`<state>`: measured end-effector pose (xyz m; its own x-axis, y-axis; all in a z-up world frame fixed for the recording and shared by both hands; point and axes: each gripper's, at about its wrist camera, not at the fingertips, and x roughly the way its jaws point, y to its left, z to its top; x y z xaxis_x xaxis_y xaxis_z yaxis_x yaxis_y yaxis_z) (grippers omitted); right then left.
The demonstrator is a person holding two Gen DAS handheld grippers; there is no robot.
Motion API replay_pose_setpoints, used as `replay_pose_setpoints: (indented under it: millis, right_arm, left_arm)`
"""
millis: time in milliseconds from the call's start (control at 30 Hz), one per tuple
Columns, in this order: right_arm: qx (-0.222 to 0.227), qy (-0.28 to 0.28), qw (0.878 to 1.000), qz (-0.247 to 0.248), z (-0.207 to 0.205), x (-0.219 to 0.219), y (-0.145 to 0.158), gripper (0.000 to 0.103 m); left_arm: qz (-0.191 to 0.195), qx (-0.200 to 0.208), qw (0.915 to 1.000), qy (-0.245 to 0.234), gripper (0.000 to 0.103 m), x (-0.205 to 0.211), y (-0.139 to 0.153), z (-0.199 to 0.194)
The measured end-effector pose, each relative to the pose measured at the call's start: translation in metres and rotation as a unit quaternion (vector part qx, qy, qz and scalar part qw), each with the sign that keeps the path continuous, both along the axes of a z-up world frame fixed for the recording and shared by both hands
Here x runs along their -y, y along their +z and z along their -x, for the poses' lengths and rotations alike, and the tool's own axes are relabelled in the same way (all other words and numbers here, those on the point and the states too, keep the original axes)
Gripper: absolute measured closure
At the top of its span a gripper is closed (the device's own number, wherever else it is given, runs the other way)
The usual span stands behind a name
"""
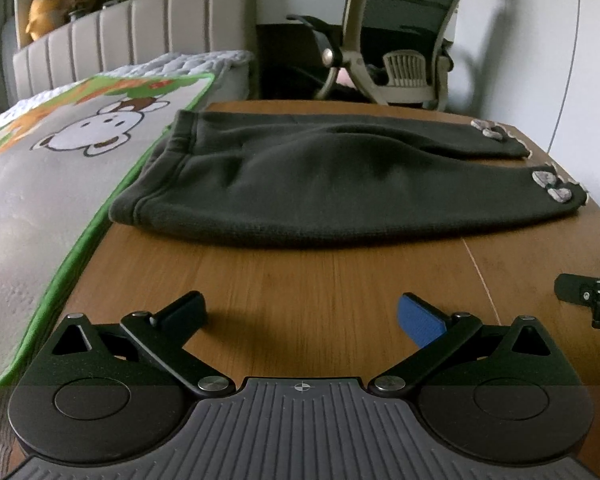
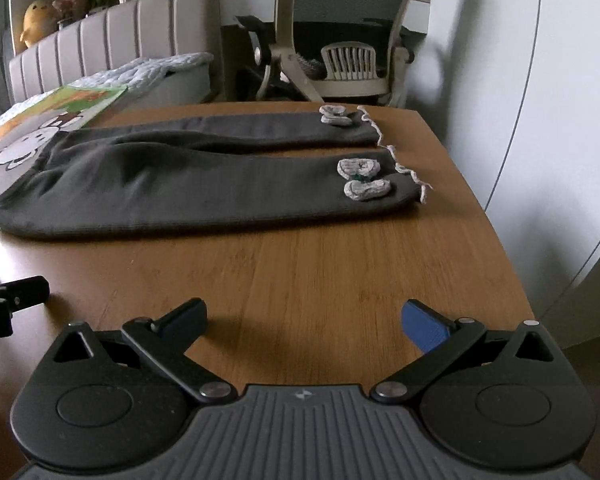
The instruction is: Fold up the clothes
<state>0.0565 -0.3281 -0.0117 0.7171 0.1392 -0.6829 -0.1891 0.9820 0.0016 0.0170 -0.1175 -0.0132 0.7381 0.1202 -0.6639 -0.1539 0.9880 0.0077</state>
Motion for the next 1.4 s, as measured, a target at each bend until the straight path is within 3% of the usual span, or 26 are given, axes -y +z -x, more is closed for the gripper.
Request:
replay_pose_setpoints:
  millis: [1400]
  right_arm:
    - [0.001, 0.007, 1.000, -0.001, -0.0079, 0.0063, -0.0014, 0.000]
  left_arm:
    - [0.001, 0.002, 1.0000, 0.008, 0.000, 0.0119, 0.0032, -0.0009]
